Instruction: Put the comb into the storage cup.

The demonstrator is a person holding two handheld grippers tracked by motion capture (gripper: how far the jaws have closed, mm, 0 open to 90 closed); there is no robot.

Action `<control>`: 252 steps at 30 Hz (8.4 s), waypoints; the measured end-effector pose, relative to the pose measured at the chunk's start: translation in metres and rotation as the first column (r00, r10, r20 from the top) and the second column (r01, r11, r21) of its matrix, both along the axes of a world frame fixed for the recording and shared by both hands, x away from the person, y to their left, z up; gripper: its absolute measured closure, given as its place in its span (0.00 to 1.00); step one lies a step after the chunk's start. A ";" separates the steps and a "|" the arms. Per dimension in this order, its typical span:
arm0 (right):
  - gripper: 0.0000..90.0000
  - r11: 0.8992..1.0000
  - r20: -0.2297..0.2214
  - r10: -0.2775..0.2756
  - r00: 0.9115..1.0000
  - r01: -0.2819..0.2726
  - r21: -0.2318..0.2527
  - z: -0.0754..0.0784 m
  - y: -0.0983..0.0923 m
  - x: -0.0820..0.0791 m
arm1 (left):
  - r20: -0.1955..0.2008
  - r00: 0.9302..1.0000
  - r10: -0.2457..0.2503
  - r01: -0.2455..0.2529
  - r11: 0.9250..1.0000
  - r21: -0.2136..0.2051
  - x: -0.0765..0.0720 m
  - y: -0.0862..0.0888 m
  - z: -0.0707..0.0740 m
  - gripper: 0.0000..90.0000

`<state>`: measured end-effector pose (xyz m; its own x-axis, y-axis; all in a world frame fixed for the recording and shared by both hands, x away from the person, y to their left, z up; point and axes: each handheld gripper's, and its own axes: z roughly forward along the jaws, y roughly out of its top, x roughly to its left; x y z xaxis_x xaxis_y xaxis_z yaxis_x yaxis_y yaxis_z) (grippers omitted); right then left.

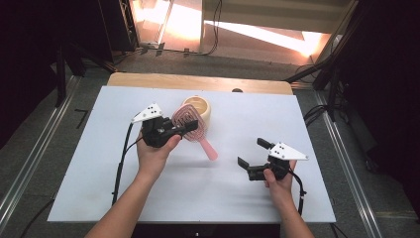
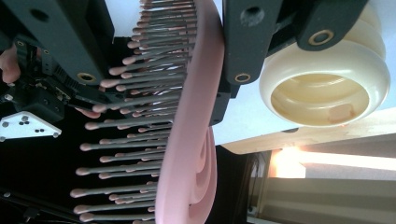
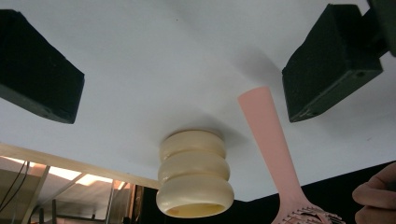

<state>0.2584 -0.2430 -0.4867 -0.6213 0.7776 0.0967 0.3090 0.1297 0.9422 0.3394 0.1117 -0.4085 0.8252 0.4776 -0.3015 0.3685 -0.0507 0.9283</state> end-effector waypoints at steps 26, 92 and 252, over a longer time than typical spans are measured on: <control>0.00 0.997 -0.002 -0.071 0.997 0.071 -0.009 -0.008 -0.049 -0.022 | 0.016 0.999 0.031 -0.031 0.999 -0.016 0.014 0.013 0.015 0.73; 0.00 0.993 -0.021 -0.115 0.993 0.115 -0.011 -0.019 -0.081 -0.043 | 0.086 0.987 0.139 -0.134 0.989 -0.055 0.054 0.034 0.059 0.73; 0.00 0.994 -0.019 -0.105 0.994 0.105 0.006 -0.019 -0.083 -0.042 | 0.067 0.970 0.232 -0.239 0.962 0.129 0.079 0.028 -0.013 0.00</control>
